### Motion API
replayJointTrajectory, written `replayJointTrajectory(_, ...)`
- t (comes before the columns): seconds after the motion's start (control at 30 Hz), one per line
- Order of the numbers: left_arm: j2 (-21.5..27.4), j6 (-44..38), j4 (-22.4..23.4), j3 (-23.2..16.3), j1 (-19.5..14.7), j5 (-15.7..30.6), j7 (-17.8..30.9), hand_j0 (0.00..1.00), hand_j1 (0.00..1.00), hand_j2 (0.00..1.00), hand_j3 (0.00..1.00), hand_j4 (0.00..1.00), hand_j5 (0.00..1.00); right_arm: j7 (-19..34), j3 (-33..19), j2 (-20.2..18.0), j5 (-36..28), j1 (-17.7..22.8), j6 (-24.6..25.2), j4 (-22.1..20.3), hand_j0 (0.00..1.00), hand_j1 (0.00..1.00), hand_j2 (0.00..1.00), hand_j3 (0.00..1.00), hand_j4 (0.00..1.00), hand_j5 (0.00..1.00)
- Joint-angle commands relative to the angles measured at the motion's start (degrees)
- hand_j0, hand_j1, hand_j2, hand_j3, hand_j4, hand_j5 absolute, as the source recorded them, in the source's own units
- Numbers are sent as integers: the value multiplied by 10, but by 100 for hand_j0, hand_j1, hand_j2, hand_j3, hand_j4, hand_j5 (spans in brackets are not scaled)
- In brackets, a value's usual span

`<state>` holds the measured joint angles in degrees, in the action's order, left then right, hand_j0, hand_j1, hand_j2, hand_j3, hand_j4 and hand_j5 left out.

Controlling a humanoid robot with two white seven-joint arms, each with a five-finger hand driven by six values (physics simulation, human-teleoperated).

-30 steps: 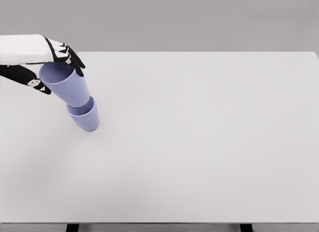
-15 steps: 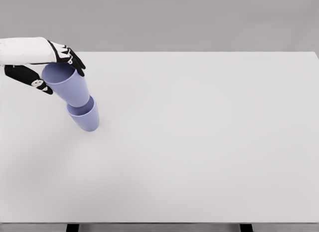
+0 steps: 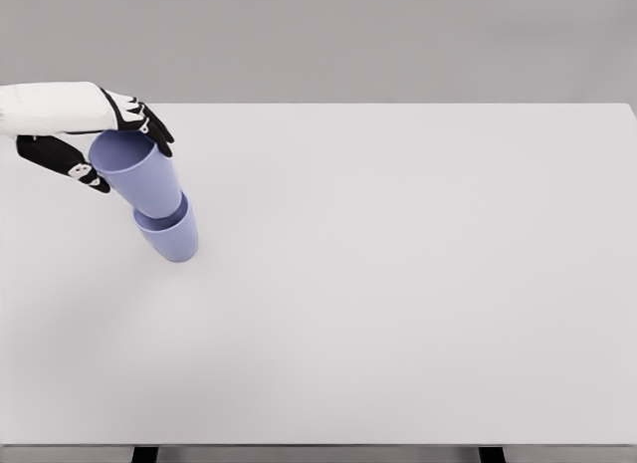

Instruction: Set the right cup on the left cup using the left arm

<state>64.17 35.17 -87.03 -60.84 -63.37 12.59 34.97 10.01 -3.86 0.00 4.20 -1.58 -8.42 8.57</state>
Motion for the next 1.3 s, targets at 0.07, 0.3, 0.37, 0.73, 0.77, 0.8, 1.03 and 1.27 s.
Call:
replayJointTrajectory(0.07, -7, -2, 8, 2, 6, -6, 0, 61, 61, 61, 61, 61, 61, 0, 0, 0, 0, 0, 0, 0, 100, 100, 100, 100, 100, 100)
replayJointTrajectory(0.3, -10, -2, 13, 2, 9, -11, 0, 62, 62, 62, 62, 62, 62, 0, 0, 0, 0, 0, 0, 0, 100, 100, 100, 100, 100, 100)
replayJointTrajectory(0.37, -10, -2, 14, 2, 10, -13, 0, 62, 62, 62, 62, 62, 62, 0, 0, 0, 0, 0, 0, 0, 100, 100, 100, 100, 100, 100)
replayJointTrajectory(0.73, -23, -2, 26, 6, 17, -20, 0, 64, 64, 64, 64, 64, 64, 0, 0, 0, 0, 0, 0, 0, 100, 100, 100, 100, 100, 100)
replayJointTrajectory(0.77, -23, -2, 29, 6, 17, -21, 0, 64, 64, 64, 64, 64, 64, 0, 0, 0, 0, 0, 0, 0, 100, 100, 100, 100, 100, 100)
replayJointTrajectory(0.8, -23, -2, 31, 7, 17, -21, 0, 64, 64, 64, 64, 64, 64, 0, 0, 0, 0, 0, 0, 0, 100, 100, 100, 100, 100, 100)
replayJointTrajectory(1.03, -25, -2, 36, 10, 30, -23, 0, 64, 64, 64, 64, 64, 64, 0, 0, 0, 0, 0, 1, 0, 100, 100, 100, 100, 100, 100)
replayJointTrajectory(1.27, -24, -2, 35, 13, 30, -32, 0, 100, 100, 100, 100, 100, 100, 0, 0, 0, 0, 0, 0, 0, 100, 100, 100, 100, 100, 100)
